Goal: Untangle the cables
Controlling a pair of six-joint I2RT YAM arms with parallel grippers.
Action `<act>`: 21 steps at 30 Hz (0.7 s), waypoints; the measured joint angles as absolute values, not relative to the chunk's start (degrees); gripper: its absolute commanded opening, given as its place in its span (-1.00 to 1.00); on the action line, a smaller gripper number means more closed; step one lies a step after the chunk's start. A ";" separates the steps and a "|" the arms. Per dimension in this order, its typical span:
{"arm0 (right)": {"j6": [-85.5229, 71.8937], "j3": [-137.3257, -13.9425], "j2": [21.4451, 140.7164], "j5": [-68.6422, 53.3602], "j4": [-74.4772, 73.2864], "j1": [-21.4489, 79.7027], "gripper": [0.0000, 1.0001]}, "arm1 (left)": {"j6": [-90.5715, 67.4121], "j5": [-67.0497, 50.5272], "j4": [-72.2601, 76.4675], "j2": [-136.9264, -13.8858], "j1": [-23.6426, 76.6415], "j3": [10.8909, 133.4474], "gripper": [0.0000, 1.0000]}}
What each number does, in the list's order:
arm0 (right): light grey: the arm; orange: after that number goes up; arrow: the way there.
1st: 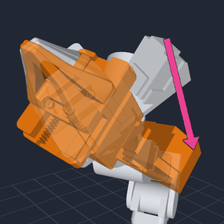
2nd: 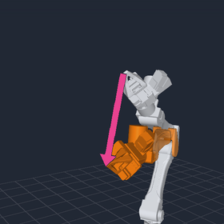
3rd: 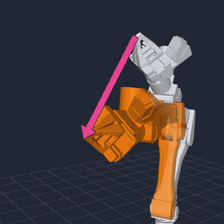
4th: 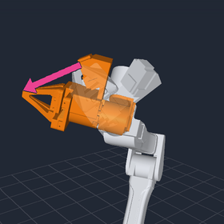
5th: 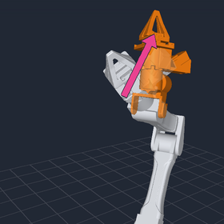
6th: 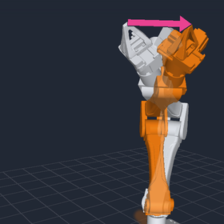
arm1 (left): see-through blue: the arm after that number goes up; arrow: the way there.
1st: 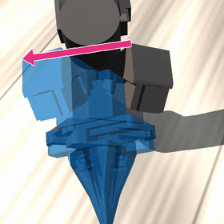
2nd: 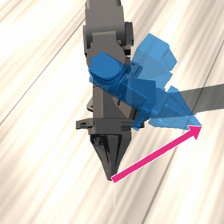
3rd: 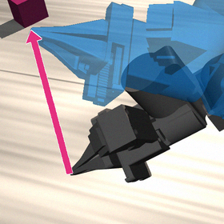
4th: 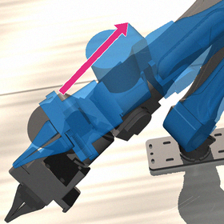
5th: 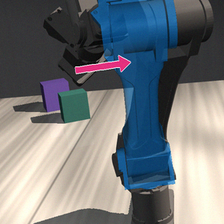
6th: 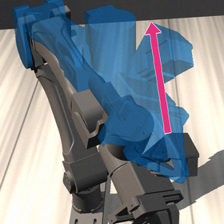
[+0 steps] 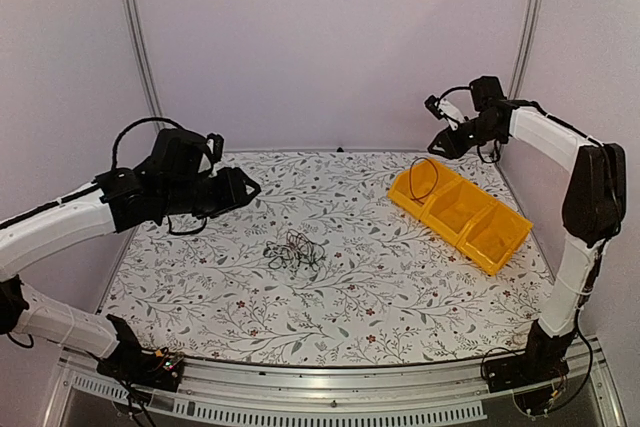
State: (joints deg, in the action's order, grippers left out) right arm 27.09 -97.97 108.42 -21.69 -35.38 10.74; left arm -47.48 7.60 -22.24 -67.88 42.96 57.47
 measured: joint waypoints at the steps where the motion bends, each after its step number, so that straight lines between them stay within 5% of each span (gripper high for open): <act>1: 28.99 -97.97 108.42 -22.13 -36.51 11.25 -0.22 | -46.89 6.04 -22.13 -68.93 41.65 57.06 0.00; 5: 34.87 -97.76 108.18 -26.92 -39.81 15.07 -0.10 | -44.66 2.26 -22.00 -74.43 39.13 56.75 0.00; 6: 36.03 -97.34 107.81 -29.15 -40.51 16.47 0.07 | -44.14 1.74 -22.09 -76.36 38.89 57.01 0.00; 7: 36.67 -96.79 107.20 -31.14 -40.91 17.50 0.71 | -43.72 1.34 -22.20 -78.61 38.76 57.52 0.00; 8: 37.28 -95.81 106.17 -33.41 -40.71 18.37 0.96 | -43.24 0.71 -22.33 -81.49 38.72 58.35 0.00; 12: 31.05 -88.03 97.95 -39.33 -33.41 20.16 0.98 | -39.64 -2.28 -25.26 -94.00 38.22 64.23 0.12; 13: 28.01 -85.08 95.66 -39.11 -31.22 20.34 0.98 | -38.59 -2.61 -26.15 -95.81 38.13 65.78 0.35; 14: 24.25 -82.15 93.36 -38.04 -29.04 20.78 0.98 | -37.19 -2.74 -28.21 -98.19 38.02 68.53 0.88; 15: 22.39 -80.88 92.33 -37.63 -28.14 21.23 0.98 | -35.73 -2.59 -29.43 -99.59 37.93 70.48 0.98; 21: 24.40 -80.95 92.77 -39.62 -29.50 25.10 0.98 | -29.54 2.17 -37.12 -100.49 37.67 77.52 0.99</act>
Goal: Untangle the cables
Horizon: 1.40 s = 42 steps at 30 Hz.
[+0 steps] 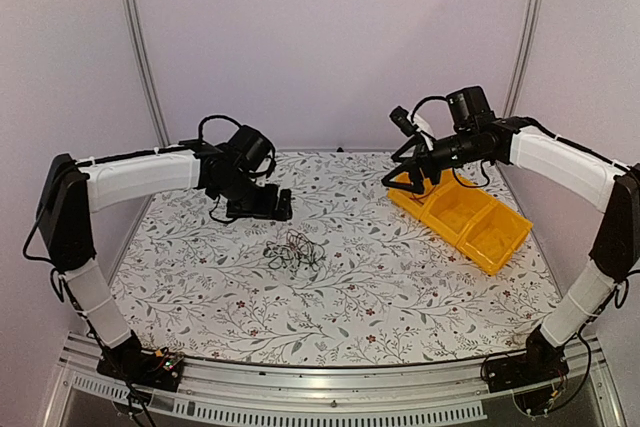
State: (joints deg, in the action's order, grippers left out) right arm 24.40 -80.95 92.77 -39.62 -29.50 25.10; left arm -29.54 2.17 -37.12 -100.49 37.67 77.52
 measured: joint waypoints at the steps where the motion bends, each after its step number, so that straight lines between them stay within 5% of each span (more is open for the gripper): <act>1: 25.02 -80.93 92.90 -39.48 -29.54 25.39 0.98 | -28.86 3.07 -38.98 -100.42 37.58 78.17 0.99; 18: 32.51 -81.87 92.84 -38.96 -36.05 25.39 0.98 | -20.97 13.52 -44.47 -99.85 36.93 86.39 0.99; 25: 33.04 -81.01 90.76 -40.71 -36.42 25.39 0.98 | -18.24 3.40 -42.24 -107.22 35.16 87.48 -0.08; 31: 32.25 -77.54 88.12 -35.00 -34.50 25.52 0.98 | -20.23 -9.41 -43.62 -117.78 33.89 91.48 -0.20; 42: 29.67 -74.76 87.46 -26.39 -31.77 25.47 0.98 | -22.76 -15.53 -43.90 -120.84 33.78 91.57 -0.48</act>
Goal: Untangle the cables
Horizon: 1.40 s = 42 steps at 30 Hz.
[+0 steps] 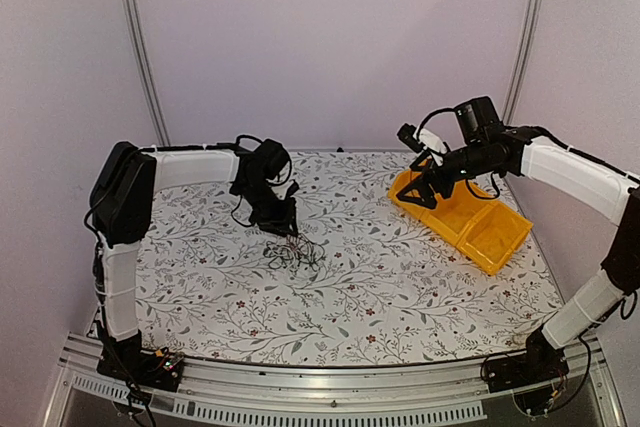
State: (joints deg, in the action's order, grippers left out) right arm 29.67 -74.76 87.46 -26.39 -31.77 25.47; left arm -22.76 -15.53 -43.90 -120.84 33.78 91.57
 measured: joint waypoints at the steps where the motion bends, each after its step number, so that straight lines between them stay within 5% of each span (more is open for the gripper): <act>1: 30.02 -74.54 87.33 -26.68 -31.75 25.47 0.98 | -22.76 -15.73 -43.90 -120.90 33.78 91.57 -0.49; 18: 31.33 -72.42 87.00 -30.37 -31.94 25.47 0.98 | -24.43 -17.61 -42.26 -124.22 32.71 93.47 -0.76; 23: 31.33 -71.16 87.00 -30.39 -31.73 25.50 0.96 | -24.75 -17.78 -42.11 -124.22 32.67 93.84 -1.00; 25: 31.33 -71.07 87.00 -30.52 -31.73 25.47 0.87 | -24.84 -18.00 -42.04 -124.22 32.64 94.19 -1.00; 29: 32.10 -71.18 87.00 -31.92 -31.73 25.47 0.32 | -24.62 -18.04 -41.95 -123.48 32.64 94.50 -1.00; 33: 32.32 -74.70 87.79 -35.40 -33.50 25.50 0.19 | -23.94 -17.56 -41.95 -117.99 32.62 93.54 -1.00; 42: 28.75 -86.85 93.73 -44.16 -33.43 26.35 0.31 | -19.18 -20.36 -35.68 -91.72 32.69 86.54 -1.00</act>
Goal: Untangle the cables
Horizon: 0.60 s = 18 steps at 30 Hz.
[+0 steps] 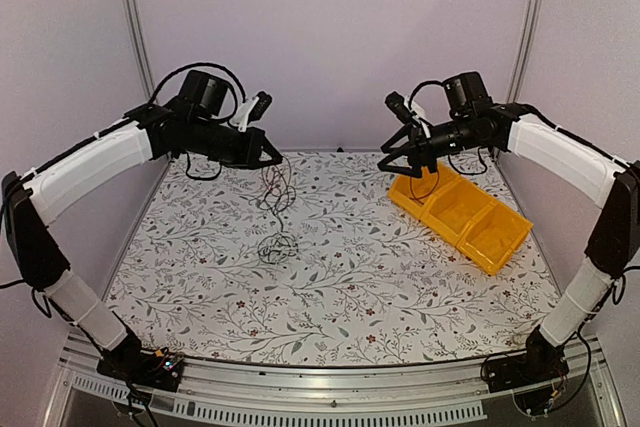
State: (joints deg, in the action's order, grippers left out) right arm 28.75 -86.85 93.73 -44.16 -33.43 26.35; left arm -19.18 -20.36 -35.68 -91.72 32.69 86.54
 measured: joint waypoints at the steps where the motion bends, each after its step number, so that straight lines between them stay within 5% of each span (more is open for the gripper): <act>1: 28.12 -88.53 95.07 -44.60 -33.15 26.81 0.32 | -18.70 -20.95 -34.92 -89.56 32.69 85.76 -1.00; 10: 22.46 -107.96 110.26 -49.45 -30.04 35.44 0.45 | -17.23 -24.40 -29.28 -83.53 32.91 77.87 -1.00; 18: 18.09 -110.52 117.97 -53.95 -28.56 40.12 0.35 | -18.61 -25.56 -24.99 -83.53 33.91 75.68 -1.00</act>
